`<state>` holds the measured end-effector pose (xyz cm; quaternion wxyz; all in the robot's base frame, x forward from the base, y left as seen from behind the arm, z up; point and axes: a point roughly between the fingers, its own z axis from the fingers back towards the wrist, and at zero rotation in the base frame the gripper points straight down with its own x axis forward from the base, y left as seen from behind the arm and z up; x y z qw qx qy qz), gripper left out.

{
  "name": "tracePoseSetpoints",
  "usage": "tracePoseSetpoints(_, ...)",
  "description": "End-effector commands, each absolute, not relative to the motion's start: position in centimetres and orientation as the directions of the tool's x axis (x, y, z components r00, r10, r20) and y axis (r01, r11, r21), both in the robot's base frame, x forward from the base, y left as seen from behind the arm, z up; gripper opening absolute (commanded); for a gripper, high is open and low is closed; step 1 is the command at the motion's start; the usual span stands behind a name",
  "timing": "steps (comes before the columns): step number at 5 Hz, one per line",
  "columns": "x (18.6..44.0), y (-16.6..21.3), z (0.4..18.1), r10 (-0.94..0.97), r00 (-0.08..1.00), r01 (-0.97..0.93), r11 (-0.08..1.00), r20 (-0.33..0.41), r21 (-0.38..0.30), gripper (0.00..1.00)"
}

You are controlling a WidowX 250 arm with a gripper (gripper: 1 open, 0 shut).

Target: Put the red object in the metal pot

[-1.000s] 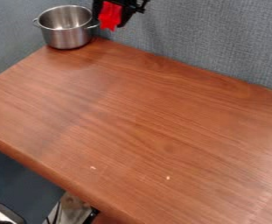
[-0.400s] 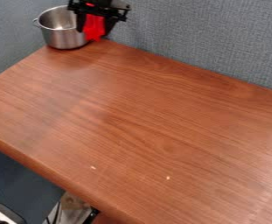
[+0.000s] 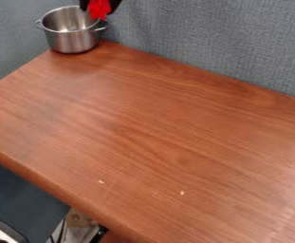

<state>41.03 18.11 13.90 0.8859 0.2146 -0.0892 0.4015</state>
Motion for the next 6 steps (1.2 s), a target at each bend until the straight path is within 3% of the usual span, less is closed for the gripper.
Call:
tracePoseSetpoints(1,42.5,19.2,16.3,0.668,0.629,-0.777,0.546,0.397,0.313,0.00)
tracePoseSetpoints(2,43.2,19.7,15.9,0.684,0.611,-0.791,0.509,0.398,0.339,0.00)
tracePoseSetpoints(5,43.0,24.7,10.2,0.676,0.607,-0.794,0.488,0.418,0.363,0.00)
tracePoseSetpoints(6,42.6,26.1,10.9,0.682,0.606,-0.792,0.466,0.411,0.394,0.00)
